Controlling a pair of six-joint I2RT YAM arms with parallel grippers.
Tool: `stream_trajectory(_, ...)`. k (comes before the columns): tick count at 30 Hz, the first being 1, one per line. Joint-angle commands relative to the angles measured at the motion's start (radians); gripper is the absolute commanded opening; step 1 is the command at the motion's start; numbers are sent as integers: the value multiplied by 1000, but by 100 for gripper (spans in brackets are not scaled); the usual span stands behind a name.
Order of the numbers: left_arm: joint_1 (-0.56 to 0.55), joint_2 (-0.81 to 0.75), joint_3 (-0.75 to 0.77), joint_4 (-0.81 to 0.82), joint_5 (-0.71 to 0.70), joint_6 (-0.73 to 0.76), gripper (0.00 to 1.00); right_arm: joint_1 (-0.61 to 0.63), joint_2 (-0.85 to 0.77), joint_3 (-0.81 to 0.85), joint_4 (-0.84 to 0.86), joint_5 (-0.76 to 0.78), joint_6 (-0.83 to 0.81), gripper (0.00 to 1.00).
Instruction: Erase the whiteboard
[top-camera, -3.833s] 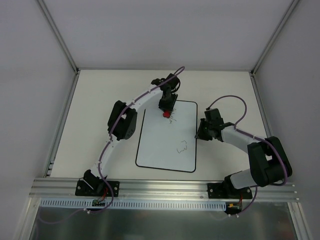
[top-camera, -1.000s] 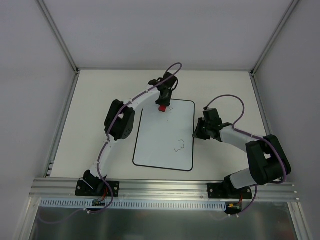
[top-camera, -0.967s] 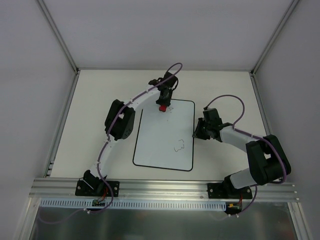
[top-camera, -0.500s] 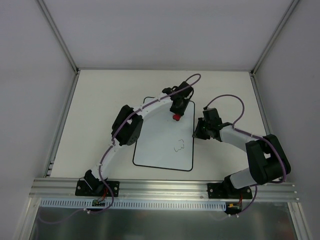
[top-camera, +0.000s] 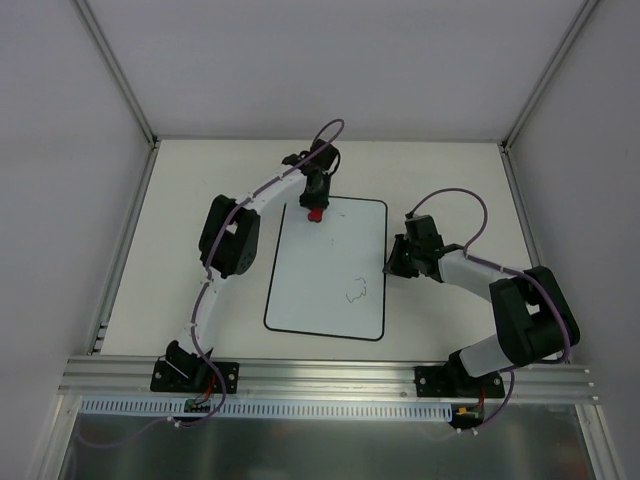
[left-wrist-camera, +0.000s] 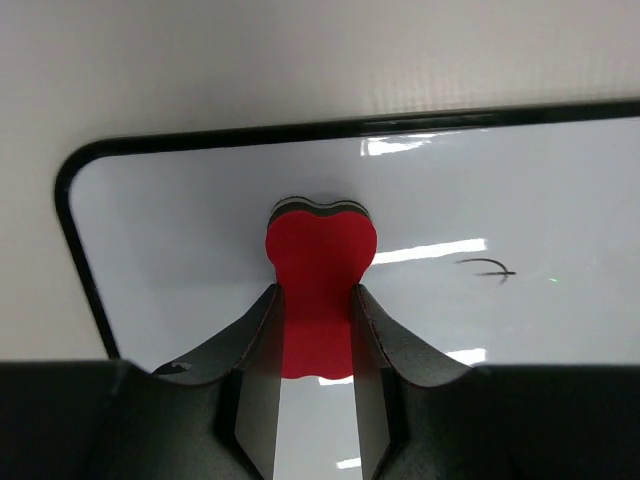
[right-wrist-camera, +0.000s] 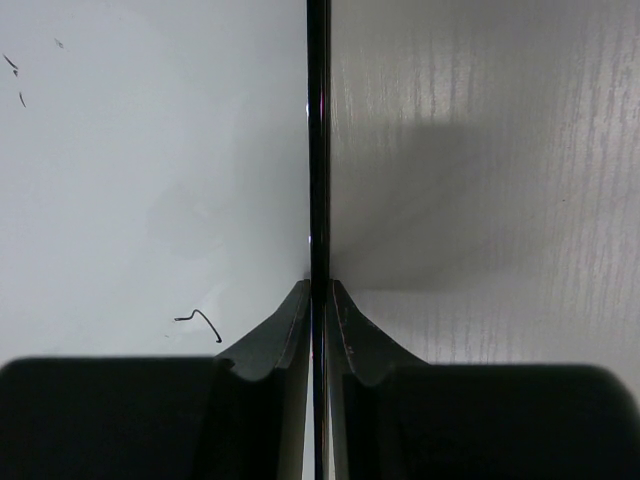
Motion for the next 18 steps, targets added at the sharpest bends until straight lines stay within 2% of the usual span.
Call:
stream_trajectory(1,3,26,52,-65,-34,47,0,10,40,-19,-67,31,-15,13)
stream_trajectory(6,-3,57,57,-74,49,55,0,10,26,-11,-67,31,-4,13)
stream_trajectory(14,-121,111,120,-89,115,58,0,12,23,-38,-53,32,17,13)
stream_trajectory(18,-157,99,66,-91,152,32,0,13,23,-52,-43,29,28,13)
